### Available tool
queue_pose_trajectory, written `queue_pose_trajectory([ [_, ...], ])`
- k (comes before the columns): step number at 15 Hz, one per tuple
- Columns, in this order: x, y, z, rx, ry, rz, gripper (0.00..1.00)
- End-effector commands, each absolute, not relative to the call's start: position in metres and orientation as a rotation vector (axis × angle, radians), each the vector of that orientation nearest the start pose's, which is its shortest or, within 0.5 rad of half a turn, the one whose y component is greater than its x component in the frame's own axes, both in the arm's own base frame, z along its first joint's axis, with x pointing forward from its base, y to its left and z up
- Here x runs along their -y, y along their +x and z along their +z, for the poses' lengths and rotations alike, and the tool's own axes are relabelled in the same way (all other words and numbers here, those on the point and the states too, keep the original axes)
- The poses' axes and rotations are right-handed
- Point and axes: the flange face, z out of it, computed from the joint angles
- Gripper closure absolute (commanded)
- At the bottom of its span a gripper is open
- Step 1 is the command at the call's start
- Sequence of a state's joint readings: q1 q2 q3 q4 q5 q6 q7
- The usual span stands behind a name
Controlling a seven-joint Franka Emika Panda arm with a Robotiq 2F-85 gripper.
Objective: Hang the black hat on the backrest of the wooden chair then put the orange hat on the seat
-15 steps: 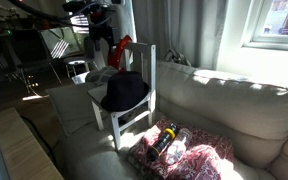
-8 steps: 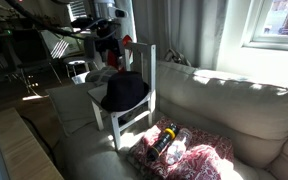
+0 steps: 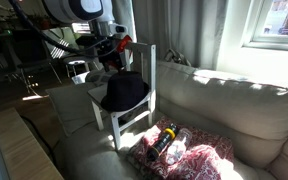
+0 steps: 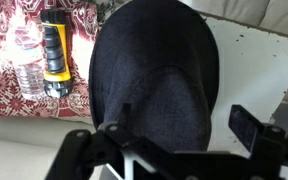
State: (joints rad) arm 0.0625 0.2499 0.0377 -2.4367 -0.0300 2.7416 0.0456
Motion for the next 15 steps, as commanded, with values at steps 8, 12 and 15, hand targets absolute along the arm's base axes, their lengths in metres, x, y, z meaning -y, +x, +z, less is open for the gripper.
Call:
queue_pose_trajectory([
  [8,-0.069,0.497,0.184,0.142,-3.138,-0.148,0.42],
  [12,-0.066,0.5,0.175,0.126,-3.142,-0.13,0.73],
  [15,-0.063,0.504,0.172,0.105,-3.147,-0.127,0.95],
])
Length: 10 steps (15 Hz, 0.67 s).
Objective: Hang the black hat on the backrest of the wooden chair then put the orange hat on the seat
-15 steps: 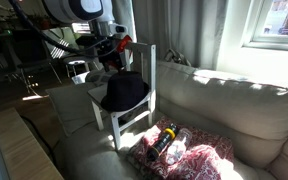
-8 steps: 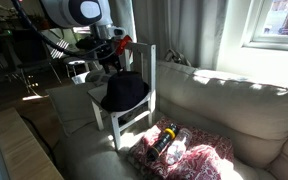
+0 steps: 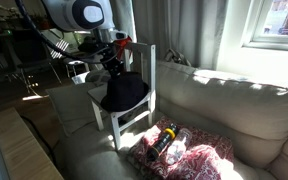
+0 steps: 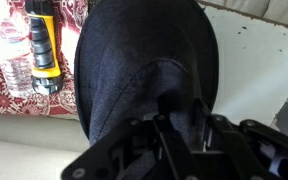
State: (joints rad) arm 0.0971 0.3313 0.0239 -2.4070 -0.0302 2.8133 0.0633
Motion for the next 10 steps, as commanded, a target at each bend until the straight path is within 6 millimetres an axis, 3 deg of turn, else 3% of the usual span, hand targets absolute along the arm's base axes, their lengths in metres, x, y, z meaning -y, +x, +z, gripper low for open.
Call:
queue_pose_trajectory([
  [1,-0.061,0.505,0.171,0.096,-3.148,-0.126,0.99],
  [5,-0.036,0.507,0.182,0.069,-3.188,-0.083,0.98],
  [10,0.009,0.508,0.212,0.037,-3.229,-0.099,0.98],
])
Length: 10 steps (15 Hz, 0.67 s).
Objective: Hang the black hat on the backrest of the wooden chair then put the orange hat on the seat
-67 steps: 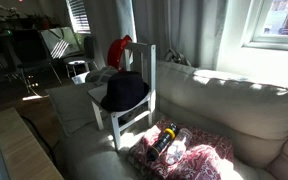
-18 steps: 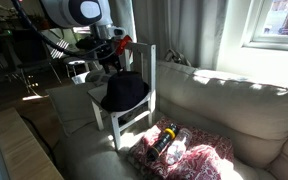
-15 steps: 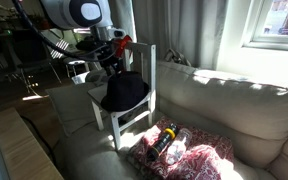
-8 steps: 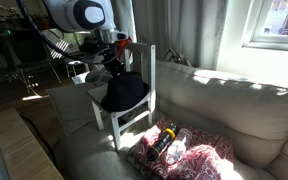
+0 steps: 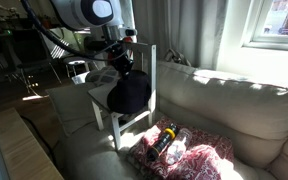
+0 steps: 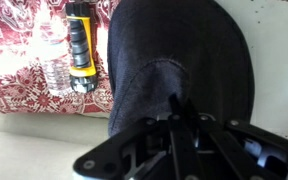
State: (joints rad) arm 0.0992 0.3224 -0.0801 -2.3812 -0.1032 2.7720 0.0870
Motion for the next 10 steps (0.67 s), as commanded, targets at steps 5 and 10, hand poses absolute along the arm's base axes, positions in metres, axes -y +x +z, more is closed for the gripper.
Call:
queue_pose_trajectory([
  [5,0.053,0.498,0.247,0.034,-3.237,-0.092,0.98],
  [10,0.103,0.479,0.293,0.011,-3.227,-0.135,0.98],
])
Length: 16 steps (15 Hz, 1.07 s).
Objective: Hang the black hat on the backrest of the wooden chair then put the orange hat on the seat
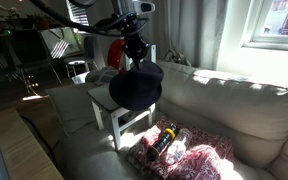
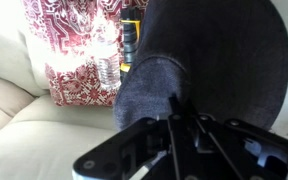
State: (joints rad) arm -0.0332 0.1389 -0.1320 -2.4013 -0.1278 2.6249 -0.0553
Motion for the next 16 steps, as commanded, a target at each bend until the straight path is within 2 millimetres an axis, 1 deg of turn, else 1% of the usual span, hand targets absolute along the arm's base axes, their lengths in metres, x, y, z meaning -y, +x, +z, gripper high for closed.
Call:
queue_pose_trajectory([
  [1,0.111,0.477,0.301,0.002,-3.229,-0.154,0.98],
  [3,0.126,0.472,0.319,-0.037,-3.232,-0.201,0.98],
  [5,0.134,0.472,0.34,-0.09,-3.204,-0.307,0.98],
  [7,0.135,0.476,0.356,-0.119,-3.162,-0.404,0.98],
  [9,0.131,0.48,0.371,-0.122,-3.104,-0.5,0.98],
  [13,0.117,0.492,0.383,-0.085,-2.986,-0.604,0.98],
  [14,0.112,0.496,0.384,-0.074,-2.956,-0.623,0.98],
  [16,0.101,0.505,0.378,-0.064,-2.916,-0.636,0.98],
])
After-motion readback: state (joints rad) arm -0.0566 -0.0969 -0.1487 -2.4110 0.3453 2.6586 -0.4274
